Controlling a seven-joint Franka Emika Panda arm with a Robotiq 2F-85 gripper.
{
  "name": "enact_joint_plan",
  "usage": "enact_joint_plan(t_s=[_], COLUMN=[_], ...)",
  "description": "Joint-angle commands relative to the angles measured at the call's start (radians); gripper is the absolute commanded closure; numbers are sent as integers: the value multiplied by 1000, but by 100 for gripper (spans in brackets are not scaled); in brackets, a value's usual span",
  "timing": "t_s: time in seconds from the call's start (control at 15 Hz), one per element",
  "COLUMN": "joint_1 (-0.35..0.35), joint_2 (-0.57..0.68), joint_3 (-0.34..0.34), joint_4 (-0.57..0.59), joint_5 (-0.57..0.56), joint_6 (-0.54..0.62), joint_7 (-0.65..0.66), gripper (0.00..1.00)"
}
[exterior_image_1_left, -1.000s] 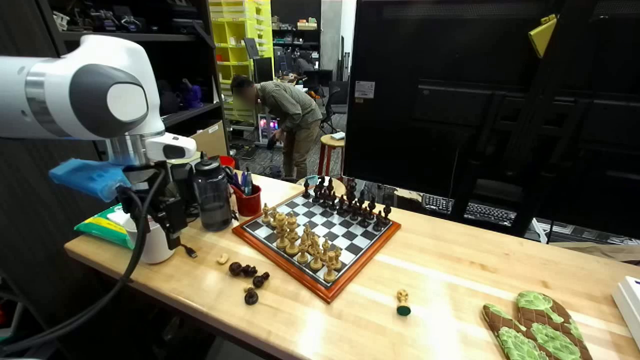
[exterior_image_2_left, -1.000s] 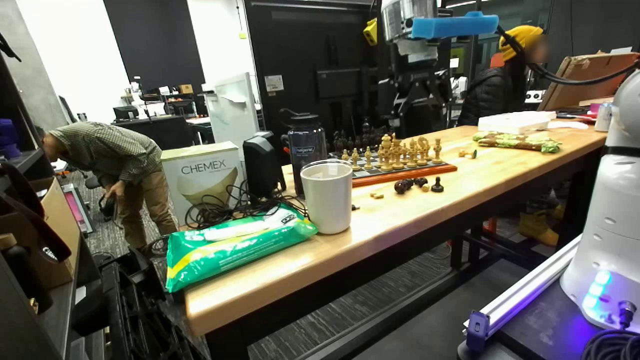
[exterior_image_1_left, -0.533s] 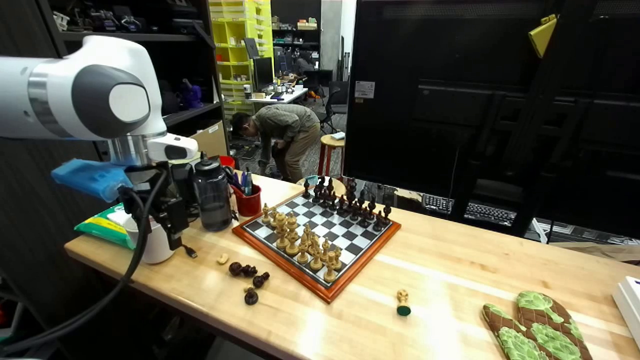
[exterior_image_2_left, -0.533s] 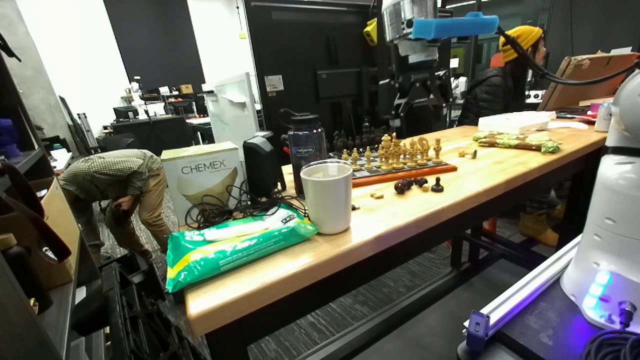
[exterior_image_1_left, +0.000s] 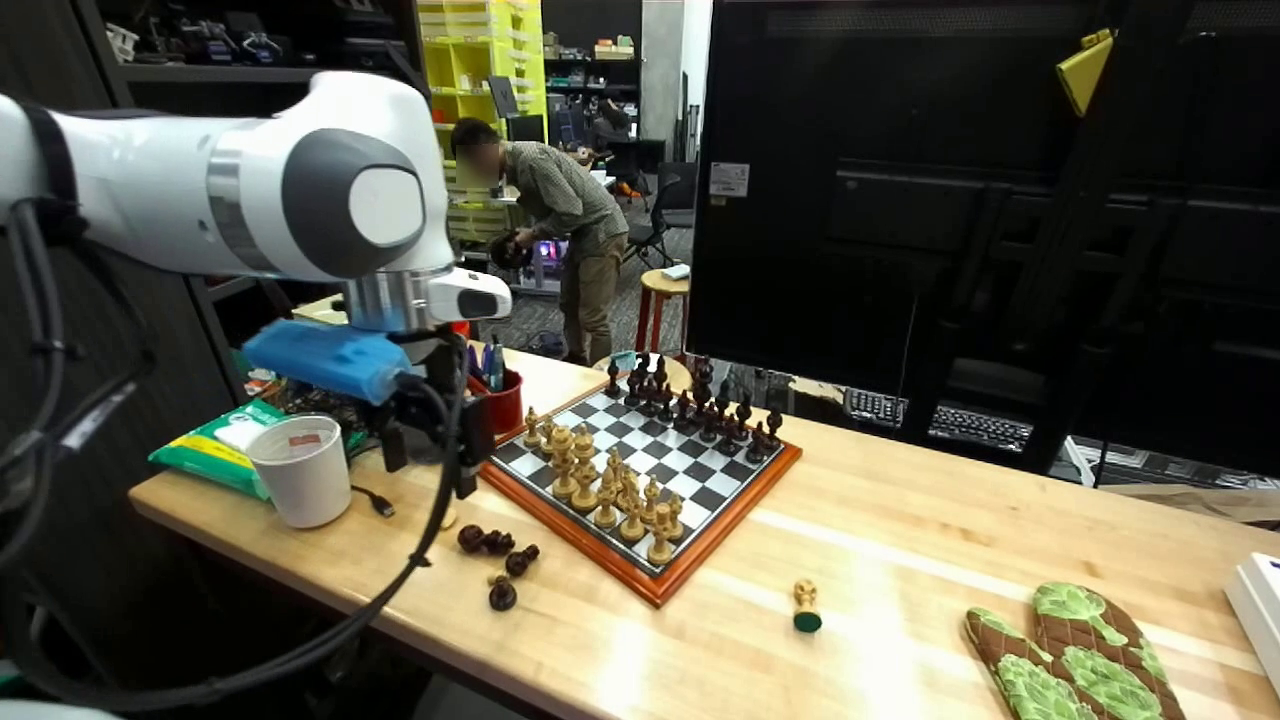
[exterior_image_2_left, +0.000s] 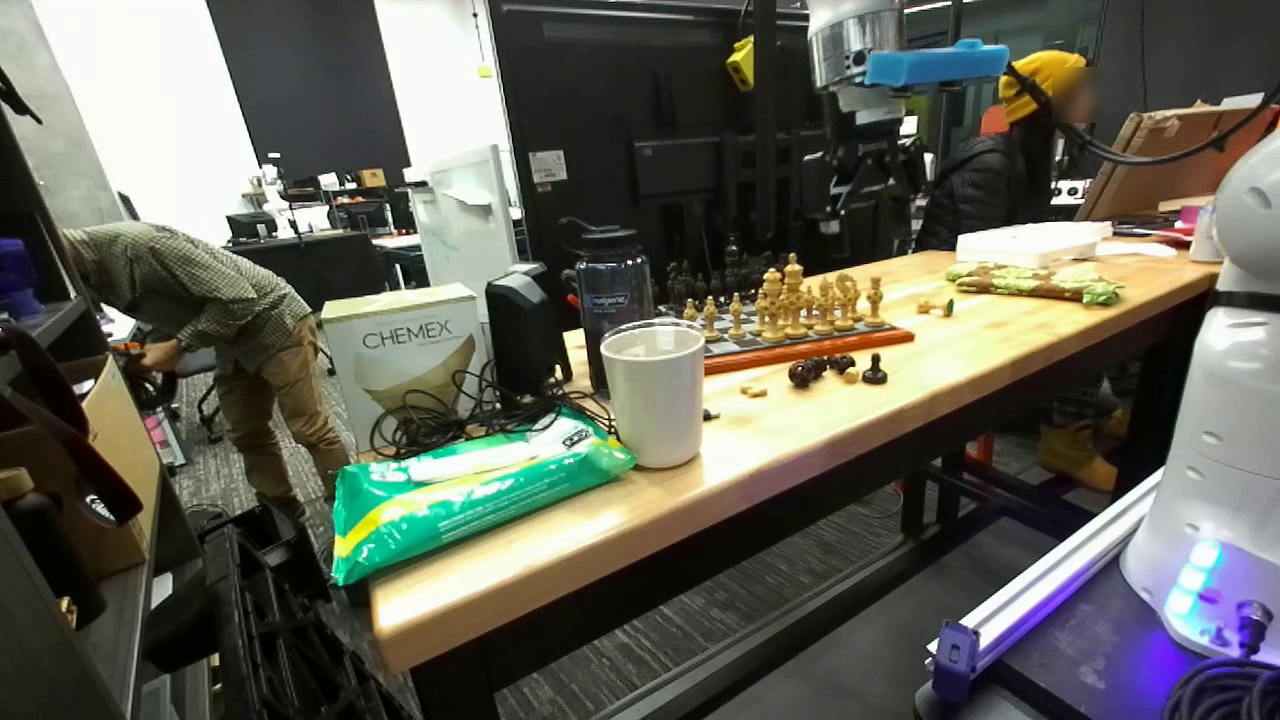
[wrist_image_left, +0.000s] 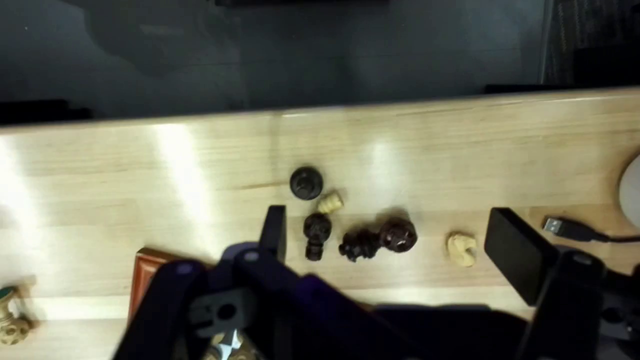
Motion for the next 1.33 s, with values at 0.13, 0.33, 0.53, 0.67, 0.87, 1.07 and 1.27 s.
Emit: enact_joint_plan(t_s=[0.13,0.33,0.53,0.67,0.87,1.07,1.27], joint_1=[-74,-100,-103,-101,-99,-107,-127], joint_2=[19,54,25,25,25,42,119], joint_3=[-187,-272,-255,-250,-239,-247,-296], joint_4=[69,141,97,91,90,99,137], joint_5=[-111,-145,-124,-124,-125,-133,-163], joint_6=[26,1,24,24,24,26,32], joint_7=[-288,-416,-372,-371,-366,-369,-435], gripper=[0,0,0,0,0,0,0])
